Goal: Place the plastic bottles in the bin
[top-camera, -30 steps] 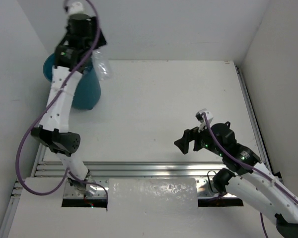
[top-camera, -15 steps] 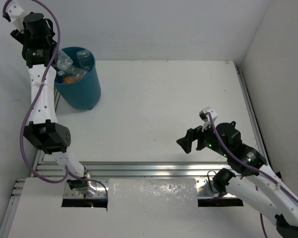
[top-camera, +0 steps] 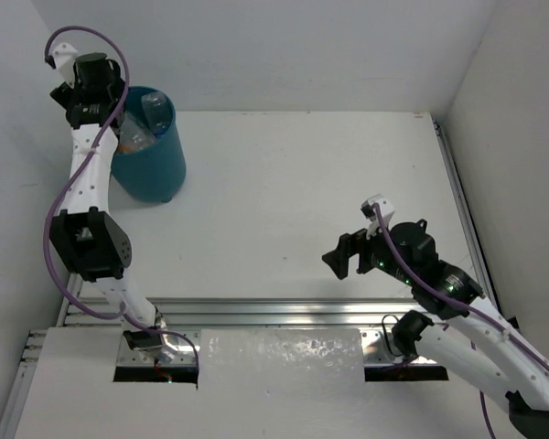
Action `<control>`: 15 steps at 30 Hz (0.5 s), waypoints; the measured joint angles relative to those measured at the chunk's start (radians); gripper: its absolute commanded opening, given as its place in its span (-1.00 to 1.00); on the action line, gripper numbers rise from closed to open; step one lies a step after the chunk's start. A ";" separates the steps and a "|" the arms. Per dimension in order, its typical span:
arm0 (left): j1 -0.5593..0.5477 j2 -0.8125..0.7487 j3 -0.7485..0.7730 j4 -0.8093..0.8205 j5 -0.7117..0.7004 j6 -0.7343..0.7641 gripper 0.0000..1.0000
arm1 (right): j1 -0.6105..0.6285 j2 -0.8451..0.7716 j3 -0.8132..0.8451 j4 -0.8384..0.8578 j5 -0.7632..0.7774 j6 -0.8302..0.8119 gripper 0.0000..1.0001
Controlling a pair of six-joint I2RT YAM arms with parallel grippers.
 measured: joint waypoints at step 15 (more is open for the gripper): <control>-0.001 -0.035 0.171 -0.167 0.191 -0.005 0.99 | 0.000 0.023 -0.008 0.021 0.013 0.004 0.98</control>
